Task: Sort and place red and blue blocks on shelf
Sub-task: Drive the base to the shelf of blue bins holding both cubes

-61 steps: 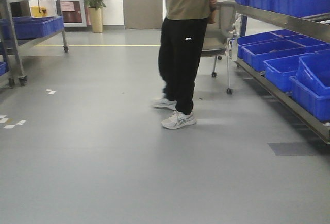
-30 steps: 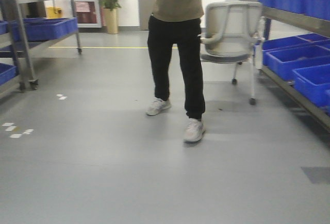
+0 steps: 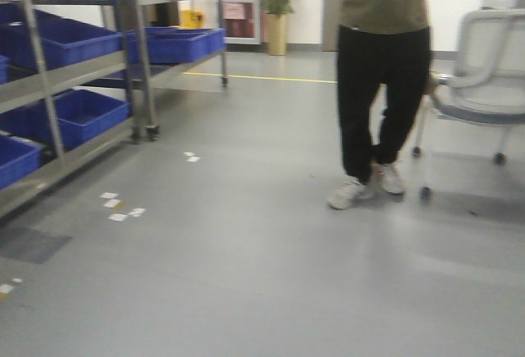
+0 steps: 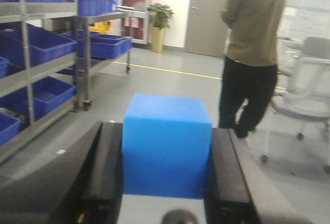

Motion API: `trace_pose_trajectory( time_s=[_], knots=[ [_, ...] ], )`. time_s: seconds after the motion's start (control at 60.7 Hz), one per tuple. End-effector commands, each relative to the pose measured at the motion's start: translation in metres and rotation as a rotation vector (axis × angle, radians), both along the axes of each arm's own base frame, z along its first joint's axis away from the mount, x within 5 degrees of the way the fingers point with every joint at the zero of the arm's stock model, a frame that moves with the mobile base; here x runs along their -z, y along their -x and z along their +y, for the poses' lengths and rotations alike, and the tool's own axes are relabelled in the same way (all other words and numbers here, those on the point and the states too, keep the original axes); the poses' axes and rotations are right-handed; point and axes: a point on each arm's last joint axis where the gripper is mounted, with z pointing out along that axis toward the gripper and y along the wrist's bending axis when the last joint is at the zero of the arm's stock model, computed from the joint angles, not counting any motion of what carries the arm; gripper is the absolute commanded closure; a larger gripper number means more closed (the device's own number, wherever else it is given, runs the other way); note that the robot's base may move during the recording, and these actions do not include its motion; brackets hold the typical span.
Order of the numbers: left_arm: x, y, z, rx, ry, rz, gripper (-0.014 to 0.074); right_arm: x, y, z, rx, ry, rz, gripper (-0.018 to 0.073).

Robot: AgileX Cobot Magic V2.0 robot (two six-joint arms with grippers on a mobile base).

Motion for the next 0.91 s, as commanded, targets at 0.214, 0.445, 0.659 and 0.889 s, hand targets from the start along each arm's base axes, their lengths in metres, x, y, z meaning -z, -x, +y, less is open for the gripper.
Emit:
trace_pose_trajectory(
  time_s=[0.214, 0.445, 0.659, 0.889],
  knots=[
    [-0.0177, 0.0016, 0.0023, -0.021, 0.028, -0.111, 0.0472, -0.0171, 0.001, -0.0007, 0.007, -0.005, -0.115, 0.045],
    [-0.0177, 0.0016, 0.0023, -0.021, 0.028, -0.111, 0.0472, -0.0171, 0.001, -0.0007, 0.007, -0.005, -0.115, 0.045],
    [-0.0177, 0.0016, 0.0023, -0.021, 0.028, -0.111, 0.0472, -0.0171, 0.001, -0.0007, 0.007, -0.005, -0.115, 0.045],
    [-0.0177, 0.0016, 0.0023, -0.021, 0.028, -0.111, 0.0472, -0.0171, 0.001, -0.0007, 0.007, -0.005, -0.115, 0.045]
  ],
)
